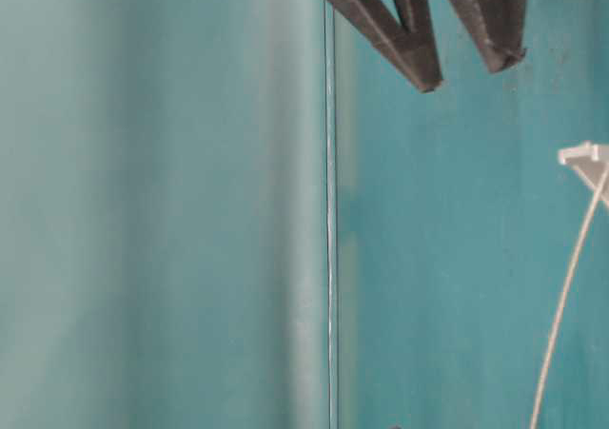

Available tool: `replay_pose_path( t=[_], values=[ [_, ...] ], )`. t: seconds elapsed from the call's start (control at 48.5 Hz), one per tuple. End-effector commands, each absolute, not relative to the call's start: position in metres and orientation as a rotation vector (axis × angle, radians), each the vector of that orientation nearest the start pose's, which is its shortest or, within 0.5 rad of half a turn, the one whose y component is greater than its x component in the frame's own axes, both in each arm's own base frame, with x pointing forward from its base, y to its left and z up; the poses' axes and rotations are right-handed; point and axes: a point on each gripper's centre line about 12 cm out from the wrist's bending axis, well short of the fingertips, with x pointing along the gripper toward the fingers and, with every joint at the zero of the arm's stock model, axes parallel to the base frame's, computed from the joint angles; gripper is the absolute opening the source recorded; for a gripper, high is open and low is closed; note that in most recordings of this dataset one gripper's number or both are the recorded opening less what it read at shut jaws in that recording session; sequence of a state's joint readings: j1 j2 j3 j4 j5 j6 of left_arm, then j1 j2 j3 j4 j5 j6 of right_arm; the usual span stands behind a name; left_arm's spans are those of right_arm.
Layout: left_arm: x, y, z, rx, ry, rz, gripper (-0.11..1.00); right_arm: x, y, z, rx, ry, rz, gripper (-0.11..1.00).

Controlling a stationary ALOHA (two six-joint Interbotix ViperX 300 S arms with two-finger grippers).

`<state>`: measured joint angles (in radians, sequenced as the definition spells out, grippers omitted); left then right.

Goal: Insert the wire into the hole on the right side and pull it with the left arm.
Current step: 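Pull the wire leftward through the clip with the left gripper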

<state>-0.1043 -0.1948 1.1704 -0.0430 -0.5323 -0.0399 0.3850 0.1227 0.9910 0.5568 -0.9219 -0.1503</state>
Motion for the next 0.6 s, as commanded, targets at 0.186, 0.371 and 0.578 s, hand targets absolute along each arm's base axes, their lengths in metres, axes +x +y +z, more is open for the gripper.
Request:
replay_pose_path(
  t=[0.186,0.371,0.578],
  values=[
    [0.279,-0.026,0.144,-0.053,0.404,-0.064,0.82,0.33,0.079,0.131,0.118,0.211,-0.072,0.77],
    [0.281,-0.026,0.152,-0.051,0.377,-0.066,0.81,0.332,0.08,0.133,0.12,0.205,-0.072,0.77],
    [0.275,-0.026,0.163,-0.053,0.334,-0.071,0.81,0.333,0.081,0.135,0.122,0.197,-0.069,0.77]
  ],
)
